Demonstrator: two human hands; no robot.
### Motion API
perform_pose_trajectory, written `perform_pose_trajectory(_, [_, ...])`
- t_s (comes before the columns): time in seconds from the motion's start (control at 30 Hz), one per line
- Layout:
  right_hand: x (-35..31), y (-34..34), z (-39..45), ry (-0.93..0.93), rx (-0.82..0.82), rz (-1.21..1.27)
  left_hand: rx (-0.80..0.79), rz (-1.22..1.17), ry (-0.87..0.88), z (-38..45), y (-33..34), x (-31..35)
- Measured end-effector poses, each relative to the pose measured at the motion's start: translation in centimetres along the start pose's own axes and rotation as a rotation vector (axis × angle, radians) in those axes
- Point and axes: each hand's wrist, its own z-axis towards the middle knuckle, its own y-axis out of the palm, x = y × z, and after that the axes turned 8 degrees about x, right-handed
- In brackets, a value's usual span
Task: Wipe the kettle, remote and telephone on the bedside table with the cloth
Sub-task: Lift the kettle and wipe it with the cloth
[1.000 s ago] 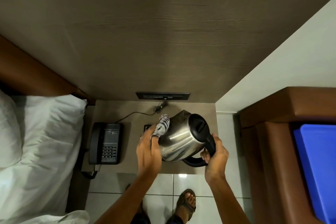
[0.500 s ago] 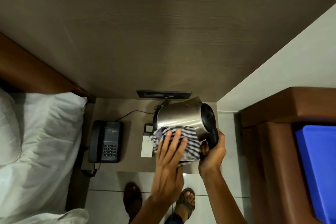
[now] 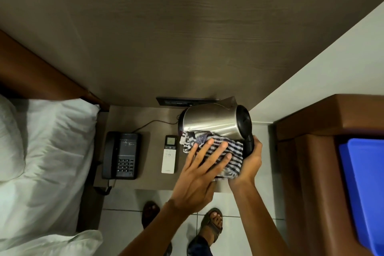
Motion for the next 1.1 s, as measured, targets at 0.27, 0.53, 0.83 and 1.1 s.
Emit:
perform_pose_trajectory(0.27, [-2.3, 1.0, -0.1, -0.183, 0.074, -0.067, 0.166, 0.032, -0.140, 2.5, -2.4, -4.1])
perform_pose_trajectory(0.53, [-2.5, 0.3, 0.3, -0.177, 0.005, -0.145, 0.021, 0.074, 0.059, 0.3, -0.6, -1.7])
perform_pose_trajectory(0.83, [-1.8, -0.5, -0.1, -0.251, 0.025, -0.145, 0.319, -0.242, -0.281, 4.4, -1.7, -1.4])
perform_pose_trajectory(1.1, [-1.4, -4.0, 0.5, -0.218, 0.042, -0.218, 0.176, -0.463, -0.747, 8.9, -3.5, -3.9])
